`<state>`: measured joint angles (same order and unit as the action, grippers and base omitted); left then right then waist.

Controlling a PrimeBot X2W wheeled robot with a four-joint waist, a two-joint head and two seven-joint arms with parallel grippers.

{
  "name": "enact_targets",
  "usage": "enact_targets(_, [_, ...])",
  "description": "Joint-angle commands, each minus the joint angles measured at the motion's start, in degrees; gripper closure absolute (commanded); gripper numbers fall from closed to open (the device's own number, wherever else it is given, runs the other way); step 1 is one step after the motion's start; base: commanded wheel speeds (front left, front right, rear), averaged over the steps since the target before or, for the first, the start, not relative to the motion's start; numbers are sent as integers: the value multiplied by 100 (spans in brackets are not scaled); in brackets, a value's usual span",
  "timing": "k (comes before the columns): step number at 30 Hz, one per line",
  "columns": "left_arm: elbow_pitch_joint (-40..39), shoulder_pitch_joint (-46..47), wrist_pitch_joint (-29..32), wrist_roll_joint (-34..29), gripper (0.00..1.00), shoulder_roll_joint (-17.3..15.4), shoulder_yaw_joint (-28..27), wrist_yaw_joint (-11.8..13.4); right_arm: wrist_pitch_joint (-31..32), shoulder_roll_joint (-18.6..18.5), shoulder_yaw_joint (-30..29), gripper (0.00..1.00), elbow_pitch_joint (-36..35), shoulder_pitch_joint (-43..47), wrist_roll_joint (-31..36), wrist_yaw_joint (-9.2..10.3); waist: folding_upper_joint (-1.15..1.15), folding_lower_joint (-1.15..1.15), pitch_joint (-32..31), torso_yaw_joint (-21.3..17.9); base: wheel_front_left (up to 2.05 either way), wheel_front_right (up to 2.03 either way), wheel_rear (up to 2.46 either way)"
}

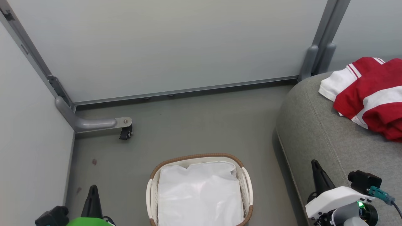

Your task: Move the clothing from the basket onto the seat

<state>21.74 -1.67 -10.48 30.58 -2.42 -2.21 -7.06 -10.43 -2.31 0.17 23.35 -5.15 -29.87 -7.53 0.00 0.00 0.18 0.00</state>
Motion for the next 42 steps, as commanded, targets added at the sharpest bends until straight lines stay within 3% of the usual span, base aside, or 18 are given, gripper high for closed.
enact_targets(1, [-121, 184, 56, 235, 100, -22, -48, -11, 53, -26, -44, 100, -126, -85, -230, 1, 0, 0, 0, 0, 0, 0, 0])
enact_targets(42, [-469, 526, 898, 3272, 100, -44, -251, -35, 899, -51, -369, 100, -558, -117, -3303, 4, 0, 0, 0, 0, 0, 0, 0])
